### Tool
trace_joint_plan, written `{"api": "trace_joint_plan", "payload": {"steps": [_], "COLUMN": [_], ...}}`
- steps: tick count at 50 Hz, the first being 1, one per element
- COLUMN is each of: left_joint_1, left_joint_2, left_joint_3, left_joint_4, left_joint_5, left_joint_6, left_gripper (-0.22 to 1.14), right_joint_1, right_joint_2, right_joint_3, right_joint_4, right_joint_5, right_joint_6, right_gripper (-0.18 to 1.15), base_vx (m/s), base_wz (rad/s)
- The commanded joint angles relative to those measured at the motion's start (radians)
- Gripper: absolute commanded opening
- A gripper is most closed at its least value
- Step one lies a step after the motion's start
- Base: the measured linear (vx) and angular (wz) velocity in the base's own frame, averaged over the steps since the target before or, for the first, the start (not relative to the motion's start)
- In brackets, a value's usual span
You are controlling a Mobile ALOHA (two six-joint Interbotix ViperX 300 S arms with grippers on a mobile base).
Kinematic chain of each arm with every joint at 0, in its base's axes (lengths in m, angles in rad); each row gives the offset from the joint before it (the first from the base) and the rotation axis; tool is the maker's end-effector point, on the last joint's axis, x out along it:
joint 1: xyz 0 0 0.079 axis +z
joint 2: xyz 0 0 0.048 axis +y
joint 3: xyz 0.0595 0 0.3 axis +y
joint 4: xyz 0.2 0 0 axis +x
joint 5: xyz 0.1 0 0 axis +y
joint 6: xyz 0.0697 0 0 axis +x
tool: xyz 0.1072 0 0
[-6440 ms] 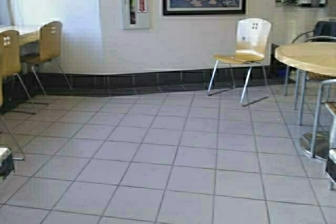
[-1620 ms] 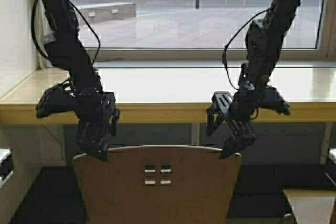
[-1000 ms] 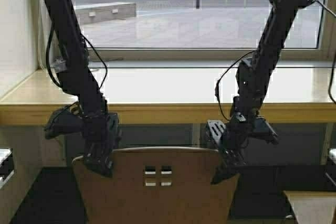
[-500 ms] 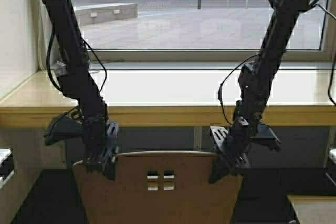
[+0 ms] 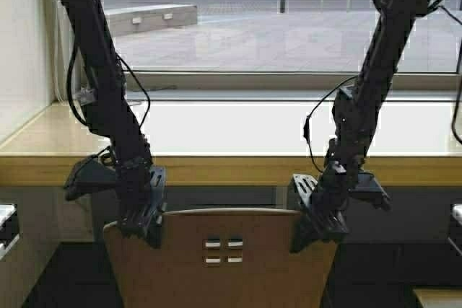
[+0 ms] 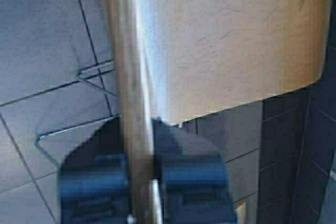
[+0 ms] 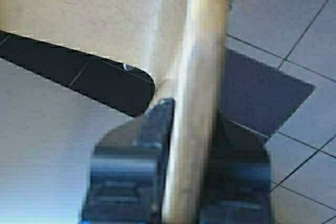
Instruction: Push the chairs under the table
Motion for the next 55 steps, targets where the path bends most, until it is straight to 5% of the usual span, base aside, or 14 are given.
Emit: {"api": "trace_joint_plan", "payload": {"steps": [1, 55], "left_joint_1": [0.002, 0.012], "left_joint_2": [-0.026, -0.003], "left_joint_3": [-0.014, -0.023], "left_joint_4": [0.014, 0.02], "left_joint_5": [-0.015, -0.015], "left_joint_6": [0.023, 0.025], "left_gripper": [0.03, 0.03], "right_joint_1": [0.02, 0.029], "right_joint_2": [-0.002, 0.023], "right_joint_3": [-0.011, 0.011], "right_joint_4": [-0.021, -0.018], "right_joint_5": [0.006, -0.006], "right_joint_6": [-0.067, -0.067], "right_gripper": [0.04, 0.04], "base_vx": [0.21, 0.23], "base_wz": [0.02, 0.01]}}
